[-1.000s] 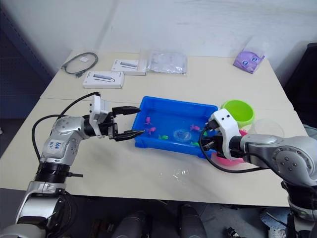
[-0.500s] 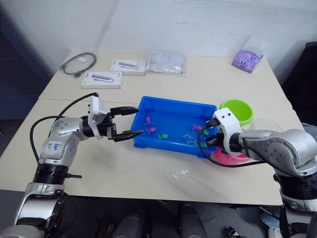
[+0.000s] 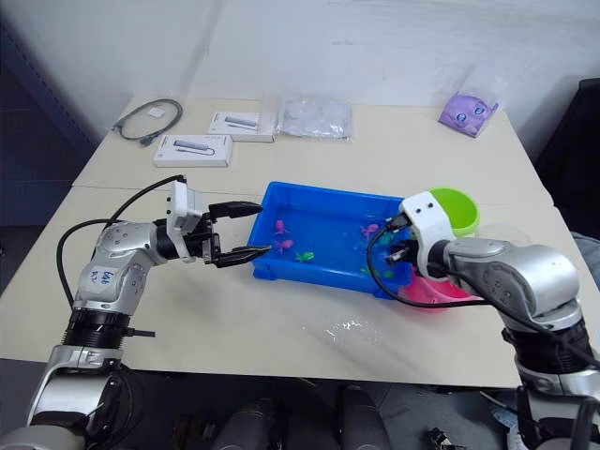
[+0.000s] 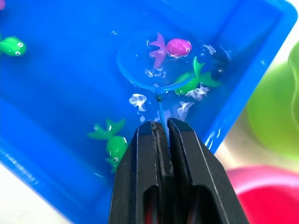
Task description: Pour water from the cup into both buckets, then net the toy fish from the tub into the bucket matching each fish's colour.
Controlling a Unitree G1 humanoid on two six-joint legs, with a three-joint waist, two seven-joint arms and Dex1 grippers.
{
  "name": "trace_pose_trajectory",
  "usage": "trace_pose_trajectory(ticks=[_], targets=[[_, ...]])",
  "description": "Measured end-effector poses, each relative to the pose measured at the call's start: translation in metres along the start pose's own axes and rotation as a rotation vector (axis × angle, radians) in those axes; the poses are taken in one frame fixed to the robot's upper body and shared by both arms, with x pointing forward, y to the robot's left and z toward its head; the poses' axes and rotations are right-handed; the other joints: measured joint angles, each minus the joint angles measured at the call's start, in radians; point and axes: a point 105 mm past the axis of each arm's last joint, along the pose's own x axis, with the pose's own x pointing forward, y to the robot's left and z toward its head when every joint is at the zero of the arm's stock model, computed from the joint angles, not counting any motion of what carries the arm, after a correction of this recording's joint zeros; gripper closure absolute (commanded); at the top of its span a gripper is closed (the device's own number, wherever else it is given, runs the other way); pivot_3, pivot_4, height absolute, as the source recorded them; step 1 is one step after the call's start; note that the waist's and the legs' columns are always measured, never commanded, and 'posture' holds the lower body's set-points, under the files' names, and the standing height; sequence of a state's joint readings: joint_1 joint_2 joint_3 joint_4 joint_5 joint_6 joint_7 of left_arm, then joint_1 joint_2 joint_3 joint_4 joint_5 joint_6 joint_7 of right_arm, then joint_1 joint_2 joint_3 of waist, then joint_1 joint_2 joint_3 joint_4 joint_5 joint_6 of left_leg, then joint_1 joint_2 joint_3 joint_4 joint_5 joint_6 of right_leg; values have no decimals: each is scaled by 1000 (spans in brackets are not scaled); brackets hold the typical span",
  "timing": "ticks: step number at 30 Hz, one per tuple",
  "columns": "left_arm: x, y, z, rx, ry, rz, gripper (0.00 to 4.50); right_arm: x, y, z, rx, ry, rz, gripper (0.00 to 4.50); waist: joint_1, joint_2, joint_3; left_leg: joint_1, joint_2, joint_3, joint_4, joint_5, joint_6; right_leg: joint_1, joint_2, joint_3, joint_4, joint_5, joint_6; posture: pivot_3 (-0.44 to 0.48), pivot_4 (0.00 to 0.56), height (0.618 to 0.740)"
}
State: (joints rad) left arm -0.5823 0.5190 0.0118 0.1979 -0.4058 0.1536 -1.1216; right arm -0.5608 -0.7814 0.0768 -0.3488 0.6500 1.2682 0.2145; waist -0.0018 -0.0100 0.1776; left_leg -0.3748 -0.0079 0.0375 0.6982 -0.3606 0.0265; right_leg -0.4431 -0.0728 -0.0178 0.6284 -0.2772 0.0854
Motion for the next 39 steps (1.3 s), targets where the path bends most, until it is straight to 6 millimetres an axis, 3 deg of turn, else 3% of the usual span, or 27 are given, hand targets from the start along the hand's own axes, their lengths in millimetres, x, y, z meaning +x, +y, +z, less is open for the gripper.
trace_pose_trajectory(ticks=[7, 12, 22, 27, 33, 39], targets=[[0, 1, 0, 1, -1, 6, 11, 4, 7, -2, -150, -85, 42, 4500, 1, 0, 0, 0, 0, 0, 0, 0, 0, 0, 1, 0, 0, 0, 0, 0, 150, 740], [-1, 0, 2, 8, -3, 9, 11, -8, 24, -1, -228, -209, 143, 4500, 2, 0, 0, -1, 0, 0, 0, 0, 0, 0, 1, 0, 0, 1, 1, 0, 150, 740], [-5, -3, 7, 26, 14, -48, 11, -69, 13, -17, -188, -336, 84, 4500, 12, 0, 0, -1, 0, 0, 0, 0, 0, 1, 1, 0, 0, 1, 2, 0, 150, 740], [7, -6, 20, 45, -27, -123, 11, -97, 6, -38, -179, -339, 9, 4500, 24, 0, 0, 2, 0, 0, 0, 0, 0, 4, 3, 0, 0, 1, 2, 0, 150, 740], [25, -16, 21, 20, -56, -207, 11, -129, -2, -51, -161, -356, -106, 4500, 25, 0, 0, 6, 0, 0, 0, -1, 1, 9, 5, 1, -1, 1, 2, 0, 150, 740], [37, -19, 23, 5, -78, -257, 11, -161, -15, -81, -174, -297, -242, 4500, 24, 0, 0, 9, 0, 0, 0, -2, 3, 12, 6, 2, -2, 1, 3, 0, 150, 740]])
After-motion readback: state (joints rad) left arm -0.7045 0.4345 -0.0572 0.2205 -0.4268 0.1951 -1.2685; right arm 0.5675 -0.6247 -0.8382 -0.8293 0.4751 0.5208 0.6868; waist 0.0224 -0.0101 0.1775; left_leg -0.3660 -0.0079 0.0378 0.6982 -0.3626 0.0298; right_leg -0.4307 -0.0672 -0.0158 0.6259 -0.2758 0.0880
